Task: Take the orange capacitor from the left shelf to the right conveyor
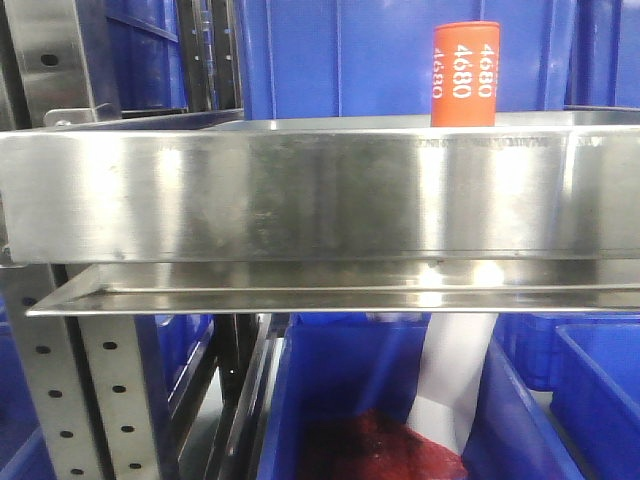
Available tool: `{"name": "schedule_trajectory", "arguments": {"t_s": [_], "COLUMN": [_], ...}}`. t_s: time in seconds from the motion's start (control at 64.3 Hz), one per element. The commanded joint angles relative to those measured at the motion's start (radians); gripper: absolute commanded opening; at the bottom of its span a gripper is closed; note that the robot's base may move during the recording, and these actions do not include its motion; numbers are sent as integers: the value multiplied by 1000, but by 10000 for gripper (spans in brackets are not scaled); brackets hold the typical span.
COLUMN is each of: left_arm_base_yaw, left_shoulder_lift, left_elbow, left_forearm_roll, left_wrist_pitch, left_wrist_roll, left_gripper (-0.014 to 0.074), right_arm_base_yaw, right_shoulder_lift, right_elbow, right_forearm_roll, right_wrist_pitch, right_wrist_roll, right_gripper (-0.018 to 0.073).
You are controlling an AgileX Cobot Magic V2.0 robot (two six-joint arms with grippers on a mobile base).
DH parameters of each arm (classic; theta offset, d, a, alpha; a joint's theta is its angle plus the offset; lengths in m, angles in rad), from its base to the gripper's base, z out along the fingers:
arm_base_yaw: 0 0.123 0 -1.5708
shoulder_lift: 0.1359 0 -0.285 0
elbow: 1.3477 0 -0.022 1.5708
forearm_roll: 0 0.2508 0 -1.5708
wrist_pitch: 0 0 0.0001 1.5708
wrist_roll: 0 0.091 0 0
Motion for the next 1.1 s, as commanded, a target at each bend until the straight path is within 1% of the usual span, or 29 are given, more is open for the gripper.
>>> {"name": "schedule_trajectory", "arguments": {"t_s": [0.0,0.031,0.109,0.156,0.264,0.342,0.467,0.653,0.747,1.089], "left_arm_base_yaw": [2,2,2,2,2,2,2,2,2,2], "left_shoulder_lift": [-10,-10,-10,-10,-10,-10,-10,-10,-10,-10], "left_elbow": [-5,-5,-5,-5,-5,-5,-5,-5,-5,-5], "left_forearm_roll": [-3,-3,-3,-3,-3,-3,-3,-3,-3,-3], "left_wrist_pitch": [-84,-84,-84,-84,-84,-84,-84,-84,-84,-84], "left_wrist_roll": [-2,-2,-2,-2,-2,-2,-2,-2,-2,-2], "left_gripper": [-127,-127,-127,-127,-127,-127,-127,-127,-127,-127], "right_arm_base_yaw": [21,42,100,157,263,314,327,360,374,365], "right_shoulder_lift": [135,172,270,332,462,572,718,862,909,1031], "right_elbow": [-79,-99,-144,-179,-245,-287,-333,-370,-380,-382], "right_forearm_roll": [3,3,3,2,2,2,1,-6,-6,-10], "right_wrist_pitch": [-86,-87,-95,-109,-144,-178,-244,-351,-384,-501], "right_wrist_roll": [2,2,2,2,2,2,2,2,2,2], "right_gripper": [615,636,615,614,614,614,614,614,614,614]}}
